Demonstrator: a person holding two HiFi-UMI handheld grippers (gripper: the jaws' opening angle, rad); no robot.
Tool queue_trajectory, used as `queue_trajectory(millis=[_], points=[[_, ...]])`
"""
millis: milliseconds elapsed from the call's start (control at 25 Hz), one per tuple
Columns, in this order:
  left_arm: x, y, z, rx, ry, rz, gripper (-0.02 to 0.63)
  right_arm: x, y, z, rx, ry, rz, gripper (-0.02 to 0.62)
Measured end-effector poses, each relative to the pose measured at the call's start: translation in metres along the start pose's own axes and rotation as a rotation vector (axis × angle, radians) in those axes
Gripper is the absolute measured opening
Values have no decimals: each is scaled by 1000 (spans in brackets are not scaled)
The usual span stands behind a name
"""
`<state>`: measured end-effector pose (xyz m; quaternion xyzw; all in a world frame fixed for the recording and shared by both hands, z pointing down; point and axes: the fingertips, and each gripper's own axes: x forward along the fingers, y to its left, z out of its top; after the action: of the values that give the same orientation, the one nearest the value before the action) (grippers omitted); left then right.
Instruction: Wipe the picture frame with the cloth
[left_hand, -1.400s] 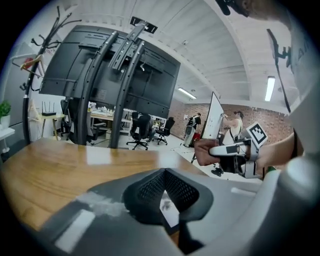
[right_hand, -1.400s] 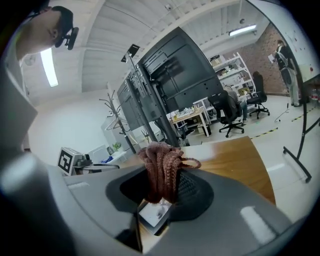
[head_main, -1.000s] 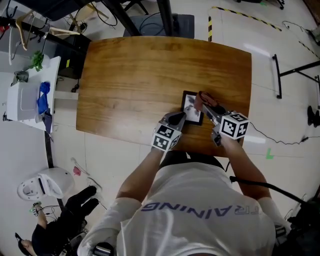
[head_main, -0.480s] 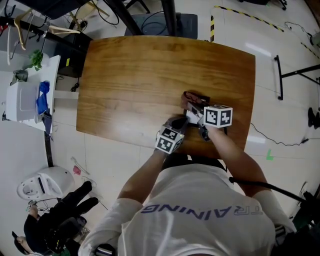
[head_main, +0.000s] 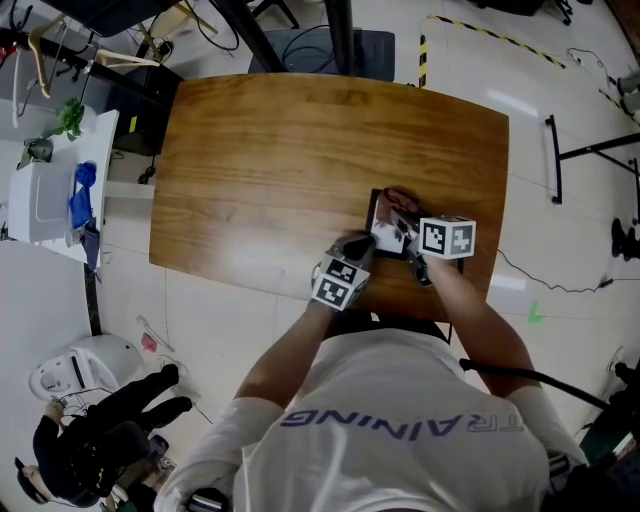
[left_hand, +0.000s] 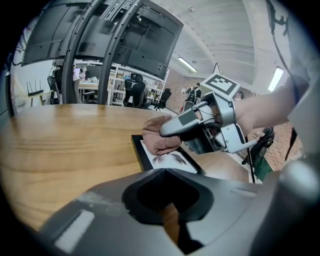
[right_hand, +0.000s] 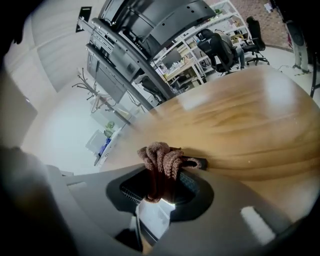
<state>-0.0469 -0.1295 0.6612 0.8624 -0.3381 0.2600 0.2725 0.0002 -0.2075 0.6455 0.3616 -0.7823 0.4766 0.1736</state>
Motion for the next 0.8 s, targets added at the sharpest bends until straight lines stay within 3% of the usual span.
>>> queue_trajectory(millis=[200,400,640,800], points=[[0,1,0,-7,0,0,6,-22,-20,2,6,-32,-46,115],[-1,8,4,-105,1,5,6,-41,-28,6,-64,-42,-93,117],[1,2,2,-40,25,-5,6,-53,-38,10,-79,-57,-119,117],[-6,2,10,-64,-53,-28,6,-51,-39,9,-104,-55,-113,117]])
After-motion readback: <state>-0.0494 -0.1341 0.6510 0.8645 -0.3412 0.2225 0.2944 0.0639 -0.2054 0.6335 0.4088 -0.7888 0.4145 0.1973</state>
